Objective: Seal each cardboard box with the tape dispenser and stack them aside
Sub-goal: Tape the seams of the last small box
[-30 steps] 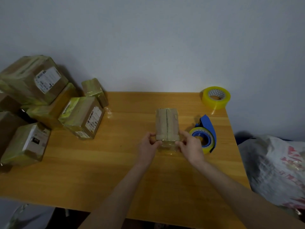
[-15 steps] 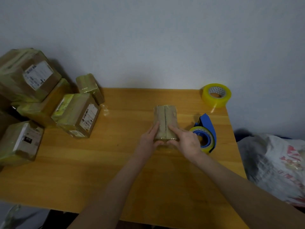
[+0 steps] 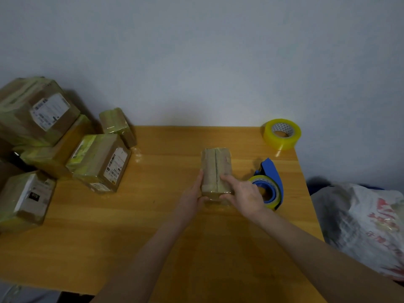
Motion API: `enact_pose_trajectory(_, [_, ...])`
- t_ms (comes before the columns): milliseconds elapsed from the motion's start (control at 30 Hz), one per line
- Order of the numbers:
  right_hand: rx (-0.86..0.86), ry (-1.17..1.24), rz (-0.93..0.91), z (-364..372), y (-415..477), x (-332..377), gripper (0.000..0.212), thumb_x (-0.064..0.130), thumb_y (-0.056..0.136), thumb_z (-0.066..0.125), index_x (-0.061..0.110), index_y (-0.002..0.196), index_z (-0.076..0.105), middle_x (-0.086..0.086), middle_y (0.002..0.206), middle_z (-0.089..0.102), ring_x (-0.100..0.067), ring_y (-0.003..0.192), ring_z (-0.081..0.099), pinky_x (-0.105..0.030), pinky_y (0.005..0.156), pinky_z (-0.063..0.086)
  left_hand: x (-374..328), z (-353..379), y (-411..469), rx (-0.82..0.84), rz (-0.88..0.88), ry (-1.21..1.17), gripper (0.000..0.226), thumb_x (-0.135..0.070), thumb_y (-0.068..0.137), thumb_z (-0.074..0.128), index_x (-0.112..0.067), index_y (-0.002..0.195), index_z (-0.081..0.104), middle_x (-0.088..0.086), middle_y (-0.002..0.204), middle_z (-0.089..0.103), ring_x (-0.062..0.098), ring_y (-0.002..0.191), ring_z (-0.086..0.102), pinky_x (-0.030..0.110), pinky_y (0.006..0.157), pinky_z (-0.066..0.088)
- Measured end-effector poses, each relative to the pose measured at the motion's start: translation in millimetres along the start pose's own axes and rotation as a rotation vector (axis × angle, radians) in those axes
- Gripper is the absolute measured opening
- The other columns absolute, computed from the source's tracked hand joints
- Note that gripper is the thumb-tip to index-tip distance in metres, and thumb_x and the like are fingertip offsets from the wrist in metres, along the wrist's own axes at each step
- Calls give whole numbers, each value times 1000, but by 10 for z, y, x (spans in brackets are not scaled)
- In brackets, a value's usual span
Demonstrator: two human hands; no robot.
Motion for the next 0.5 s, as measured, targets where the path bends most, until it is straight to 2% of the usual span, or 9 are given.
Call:
enact_pose_trajectory(100, [21, -7, 16, 14, 4, -3, 63, 48, 87, 63, 35, 142, 36, -7, 116, 67, -23, 98, 65, -34, 80, 55, -21, -24, 2, 14, -11, 14, 76, -22, 97, 53, -18, 152, 1, 7, 152, 35, 23, 130, 44, 22, 97, 32])
enact_pose_trajectory(200, [37, 14, 41, 11, -8, 28, 60, 44, 90, 61, 34, 143, 35, -7, 116, 67, -23, 96, 66, -33, 78, 57, -74, -23, 26, -6, -58, 58, 68, -28, 100, 45, -16, 153, 4, 8, 147, 41, 25, 126, 46, 34, 99, 38])
enact_pose_trajectory(267, [39, 20, 48, -23, -24, 76, 61, 41, 90, 62, 34, 145, 35, -8, 120, 66, -22, 99, 66, -34, 82, 57, -115, -53, 59, -2, -108, 23, 60, -31, 102, 38, -15, 153, 11, 8, 147, 41, 24, 127, 44, 38, 102, 38])
enact_pose_trajectory(333, [62, 27, 38, -23, -62, 174, 62, 37, 91, 62, 35, 146, 35, -7, 123, 65, -22, 101, 66, -35, 84, 57, -160, -132, 137, -26, -135, 39, 57, -37, 102, 36, -12, 151, 21, 9, 152, 34, 24, 134, 37, 40, 110, 32])
enact_pose_trajectory(400, [131, 96, -25, 32, -165, 339, 56, 35, 91, 61, 38, 143, 41, -3, 121, 67, -21, 101, 65, -33, 84, 56, -203, -235, 220, -14, -176, 86, 63, -47, 99, 35, -11, 150, 24, 11, 156, 24, 27, 139, 28, 43, 114, 25])
enact_pose_trajectory(500, [269, 178, -162, 120, -390, 515, 35, 33, 88, 61, 32, 123, 64, 3, 119, 68, -17, 107, 63, -31, 89, 51, -235, -329, 313, 171, -191, 416, 88, -68, 87, 41, -17, 152, 13, 7, 159, 13, 27, 143, 18, 54, 116, 16])
Point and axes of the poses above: each hand's wrist, its own y-axis towards the middle knuckle, its own z-axis out of the palm, x = y × z, the point moved 1 cm from there along y, towards the middle knuckle
